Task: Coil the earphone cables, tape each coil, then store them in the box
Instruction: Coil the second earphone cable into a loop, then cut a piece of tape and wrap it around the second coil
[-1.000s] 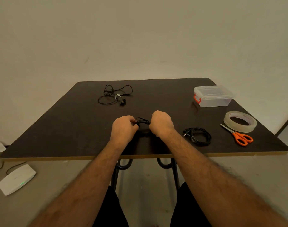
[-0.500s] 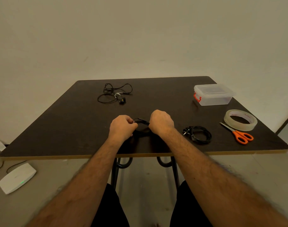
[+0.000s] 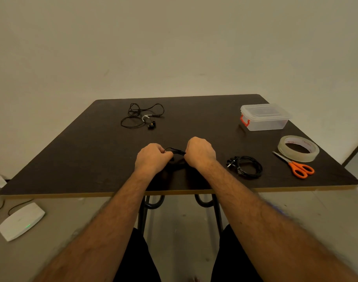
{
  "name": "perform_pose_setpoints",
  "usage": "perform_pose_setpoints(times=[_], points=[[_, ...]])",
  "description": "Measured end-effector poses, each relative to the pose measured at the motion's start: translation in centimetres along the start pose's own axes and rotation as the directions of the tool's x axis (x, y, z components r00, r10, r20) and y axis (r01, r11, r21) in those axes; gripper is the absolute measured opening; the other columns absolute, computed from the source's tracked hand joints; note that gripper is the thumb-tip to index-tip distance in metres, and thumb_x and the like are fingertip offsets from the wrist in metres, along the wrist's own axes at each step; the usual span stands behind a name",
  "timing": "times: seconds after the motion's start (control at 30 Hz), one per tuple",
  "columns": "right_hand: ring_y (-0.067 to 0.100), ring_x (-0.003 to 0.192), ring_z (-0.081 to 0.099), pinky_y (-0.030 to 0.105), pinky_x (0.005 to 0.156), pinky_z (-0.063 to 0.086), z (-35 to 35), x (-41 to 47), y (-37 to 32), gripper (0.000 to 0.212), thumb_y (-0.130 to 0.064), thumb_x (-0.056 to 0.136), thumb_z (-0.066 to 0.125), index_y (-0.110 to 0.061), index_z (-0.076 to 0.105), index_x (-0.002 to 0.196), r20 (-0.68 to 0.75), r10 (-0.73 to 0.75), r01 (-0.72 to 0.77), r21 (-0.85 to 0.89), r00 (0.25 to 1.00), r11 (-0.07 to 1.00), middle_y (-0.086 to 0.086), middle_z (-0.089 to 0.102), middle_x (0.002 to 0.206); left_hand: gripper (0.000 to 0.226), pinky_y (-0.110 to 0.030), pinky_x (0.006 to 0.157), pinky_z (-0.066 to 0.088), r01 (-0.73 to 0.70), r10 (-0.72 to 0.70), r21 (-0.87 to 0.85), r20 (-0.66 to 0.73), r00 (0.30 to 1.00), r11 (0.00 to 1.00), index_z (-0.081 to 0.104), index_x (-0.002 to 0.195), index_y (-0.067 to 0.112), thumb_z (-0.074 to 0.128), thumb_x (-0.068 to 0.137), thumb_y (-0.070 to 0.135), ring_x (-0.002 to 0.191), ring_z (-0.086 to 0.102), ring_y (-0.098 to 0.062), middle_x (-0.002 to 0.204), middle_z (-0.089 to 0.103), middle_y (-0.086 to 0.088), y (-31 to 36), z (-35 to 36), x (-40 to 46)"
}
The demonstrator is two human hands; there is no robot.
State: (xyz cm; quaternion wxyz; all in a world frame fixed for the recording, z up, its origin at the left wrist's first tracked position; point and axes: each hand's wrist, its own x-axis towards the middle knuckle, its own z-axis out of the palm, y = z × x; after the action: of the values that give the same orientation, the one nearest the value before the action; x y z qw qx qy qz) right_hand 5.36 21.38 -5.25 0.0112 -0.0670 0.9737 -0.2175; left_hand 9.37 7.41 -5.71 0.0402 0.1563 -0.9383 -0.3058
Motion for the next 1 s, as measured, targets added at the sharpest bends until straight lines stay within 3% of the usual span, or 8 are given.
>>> perform_pose_setpoints(times=[0.13, 0.4, 0.6, 0.73, 0.9, 1.0], points=[[0.017, 0.082, 0.065, 0.035, 0.074, 0.059, 0.2, 0.3, 0.0, 0.007, -0.017, 0.091, 0.066, -0.015, 0.068, 0.098, -0.01, 0.011, -0.011, -0.003, 1.0, 1.0, 0.003, 0.067, 0.09, 0.009, -0.038, 0.079, 0.059, 0.009, -0.008, -0.06, 0.012, 1.0, 0.998, 0.064, 0.093, 0.024, 0.069, 0.09, 0.03, 0.077, 0.064, -0.012, 0.088, 0.065, 0.005, -0.4, -0.1, 0.0], [0.015, 0.081, 0.066, 0.031, 0.067, 0.057, 0.0, 0.5, 0.2, 0.015, -0.029, 0.088, 0.071, -0.018, 0.069, 0.099, 0.032, 0.04, -0.041, 0.03, 0.999, 0.999, 0.0, 0.068, 0.09, 0.027, -0.031, 0.071, 0.061, 0.013, -0.013, -0.072, 0.007, 1.0, 0.997, 0.064, 0.116, 0.021, 0.07, 0.09, 0.029, 0.075, 0.066, -0.011, 0.098, 0.067, 0.001, -0.3, -0.2, 0.0], [0.015, 0.078, 0.065, 0.033, 0.07, 0.058, -0.3, 0.6, 0.4, 0.02, -0.035, 0.096, 0.06, -0.017, 0.068, 0.099, 0.028, 0.058, -0.061, 0.09, 0.998, 0.994, 0.0, 0.066, 0.084, 0.027, -0.038, 0.08, 0.059, -0.079, 0.081, 0.06, -0.035, 0.996, 0.995, 0.071, 0.111, 0.021, 0.056, 0.098, 0.038, 0.075, 0.066, -0.013, 0.088, 0.07, 0.003, 0.0, -0.1, -0.2], [0.017, 0.078, 0.067, 0.037, 0.076, 0.061, -0.6, 0.8, 0.8, 0.02, -0.033, 0.098, 0.057, -0.015, 0.066, 0.098, 0.031, 0.075, -0.078, 0.151, 0.997, 0.985, 0.001, 0.064, 0.083, 0.03, -0.03, 0.07, 0.055, -0.092, 0.098, 0.103, -0.055, 0.994, 0.99, 0.072, 0.108, 0.021, 0.049, 0.1, 0.04, 0.071, 0.063, -0.01, 0.079, 0.068, 0.004, 0.0, -0.1, -0.1], [0.018, 0.075, 0.069, 0.038, 0.072, 0.062, -1.0, 1.0, 1.4, 0.021, -0.031, 0.099, 0.054, -0.014, 0.067, 0.096, -0.003, 0.099, -0.096, 0.238, 0.995, 0.967, 0.002, 0.067, 0.089, 0.031, -0.025, 0.075, 0.044, -0.121, 0.129, 0.066, -0.13, 0.983, 0.99, 0.068, 0.119, 0.017, 0.051, 0.101, 0.035, 0.091, 0.059, -0.009, 0.106, 0.071, 0.0, 0.1, -0.2, -0.2], [0.018, 0.076, 0.069, 0.038, 0.072, 0.062, -1.9, 0.9, 1.7, 0.022, -0.029, 0.098, 0.056, -0.013, 0.069, 0.091, -0.056, 0.072, -0.054, 0.268, 0.996, 0.962, 0.003, 0.07, 0.094, 0.03, -0.025, 0.081, 0.047, -0.167, 0.164, 0.003, -0.195, 0.967, 0.986, 0.069, 0.118, 0.018, 0.052, 0.1, 0.035, 0.1, 0.063, -0.011, 0.109, 0.071, 0.002, 0.2, -0.3, -0.2]])
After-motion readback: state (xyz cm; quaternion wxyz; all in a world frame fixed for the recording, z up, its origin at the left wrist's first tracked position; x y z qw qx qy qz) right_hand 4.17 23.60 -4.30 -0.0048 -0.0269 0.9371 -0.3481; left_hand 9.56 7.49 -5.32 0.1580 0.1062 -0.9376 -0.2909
